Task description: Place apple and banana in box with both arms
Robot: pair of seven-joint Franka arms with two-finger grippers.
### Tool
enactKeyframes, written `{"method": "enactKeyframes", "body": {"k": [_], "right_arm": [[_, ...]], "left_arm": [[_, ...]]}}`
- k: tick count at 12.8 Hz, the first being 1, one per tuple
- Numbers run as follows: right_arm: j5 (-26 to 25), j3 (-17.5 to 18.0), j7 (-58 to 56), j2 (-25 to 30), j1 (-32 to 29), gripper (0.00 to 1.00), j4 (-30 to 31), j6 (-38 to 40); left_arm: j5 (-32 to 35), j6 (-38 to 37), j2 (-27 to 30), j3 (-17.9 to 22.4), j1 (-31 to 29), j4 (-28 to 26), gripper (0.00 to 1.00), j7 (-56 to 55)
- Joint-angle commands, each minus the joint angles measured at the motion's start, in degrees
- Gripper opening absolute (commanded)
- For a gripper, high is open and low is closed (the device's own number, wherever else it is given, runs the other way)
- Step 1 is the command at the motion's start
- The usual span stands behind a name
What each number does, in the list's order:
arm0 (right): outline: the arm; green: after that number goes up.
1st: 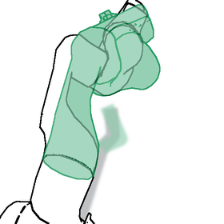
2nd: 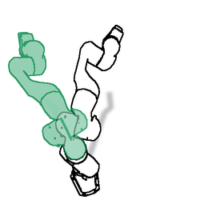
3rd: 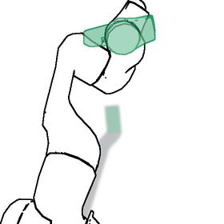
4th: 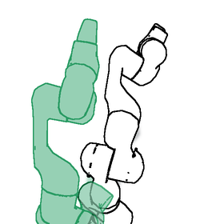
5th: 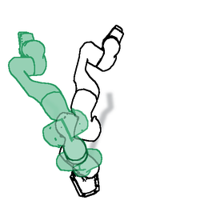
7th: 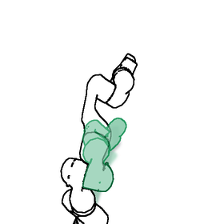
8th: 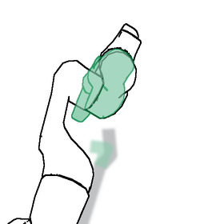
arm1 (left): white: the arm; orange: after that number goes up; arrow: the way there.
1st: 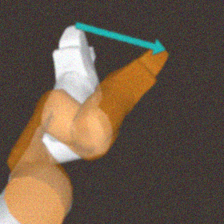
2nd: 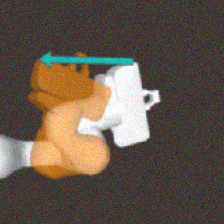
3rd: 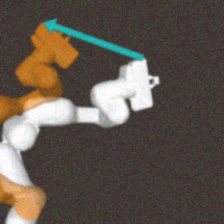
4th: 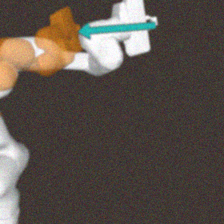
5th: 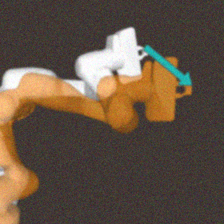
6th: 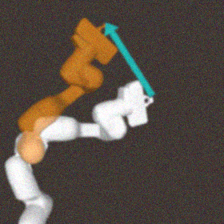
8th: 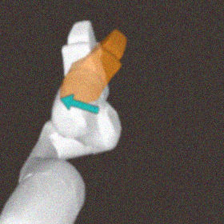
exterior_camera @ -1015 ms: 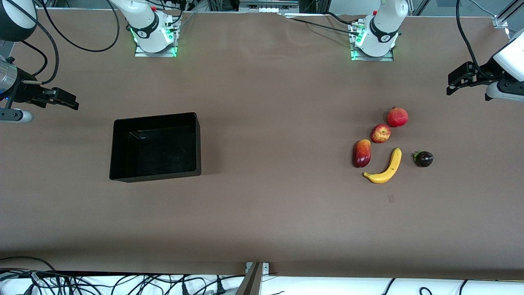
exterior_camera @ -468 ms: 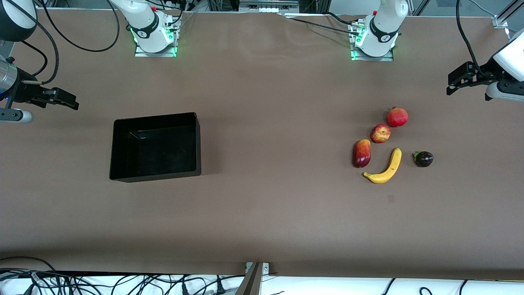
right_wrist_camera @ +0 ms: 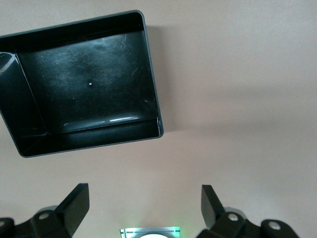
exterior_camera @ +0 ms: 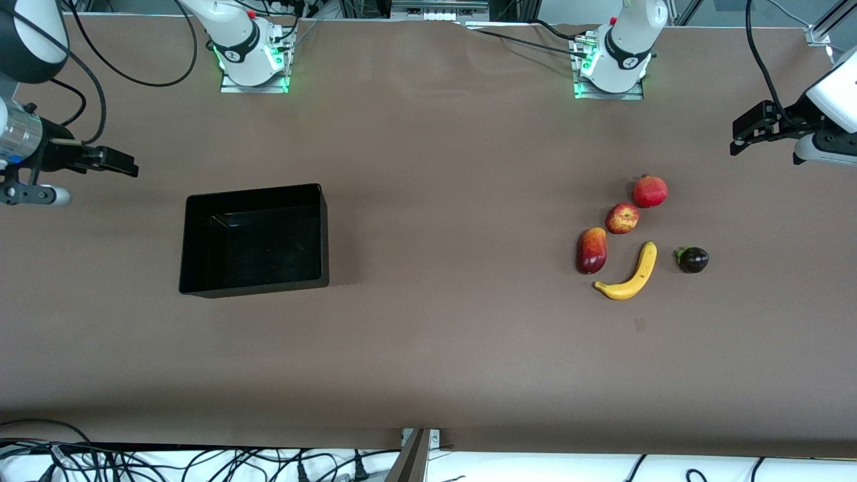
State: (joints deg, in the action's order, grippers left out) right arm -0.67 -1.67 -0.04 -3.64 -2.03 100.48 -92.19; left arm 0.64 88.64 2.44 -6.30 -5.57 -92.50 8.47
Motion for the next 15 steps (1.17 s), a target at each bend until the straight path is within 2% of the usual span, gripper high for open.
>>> {"method": "enactKeyframes", "body": {"k": [1, 4, 6, 10, 11, 12, 13, 14, 15], "right_arm": [[-0.64, 0.53, -0.05, -4.26, -0.87, 1.00, -2.47, 0.08], [-0.73, 0.53, -0.05, -8.04, -0.87, 1.00, 0.58, -7.88], [-0.73, 0.53, -1.10, -10.41, -0.87, 1.00, 6.02, -18.76], [-0.29, 0.53, -3.56, -18.85, -0.87, 0.99, 10.60, -31.61], [-0.29, 0.53, -3.65, -19.64, -0.87, 0.88, 13.23, -36.35], [-0.29, 0.53, -3.65, -19.83, -0.87, 0.54, 15.52, -40.13], [-0.29, 0.53, -3.57, -19.83, -0.87, 0.19, 16.15, -40.52], [-0.29, 0.62, -3.74, -19.92, -0.87, 0.00, 16.15, -40.44], [-0.29, 0.79, -3.57, -20.35, -0.69, 0.00, 16.16, -40.26]], "left_arm": [[-1.25, -1.37, -0.25, -0.29, -0.23, 1.62, 1.00, -0.21], [-1.25, -1.37, -0.25, -0.29, -0.23, 1.62, 1.00, -0.30], [-1.25, -1.37, -0.25, -0.29, -0.14, 1.62, 1.00, -0.30], [-1.25, -1.37, -0.25, -0.38, -0.14, 1.62, 1.00, -0.30], [-1.25, -1.37, -0.25, -0.38, -0.14, 1.62, 1.00, -0.21], [-1.25, -1.37, -0.25, -0.38, -0.14, 1.62, 1.00, -0.21], [-1.25, -1.37, -0.25, -0.38, -0.14, 1.62, 1.00, -0.21], [-1.25, -1.37, -0.25, -0.38, -0.14, 1.62, 1.00, -0.21], [-1.25, -1.37, -0.25, -0.38, -0.14, 1.62, 1.00, -0.21]]}}
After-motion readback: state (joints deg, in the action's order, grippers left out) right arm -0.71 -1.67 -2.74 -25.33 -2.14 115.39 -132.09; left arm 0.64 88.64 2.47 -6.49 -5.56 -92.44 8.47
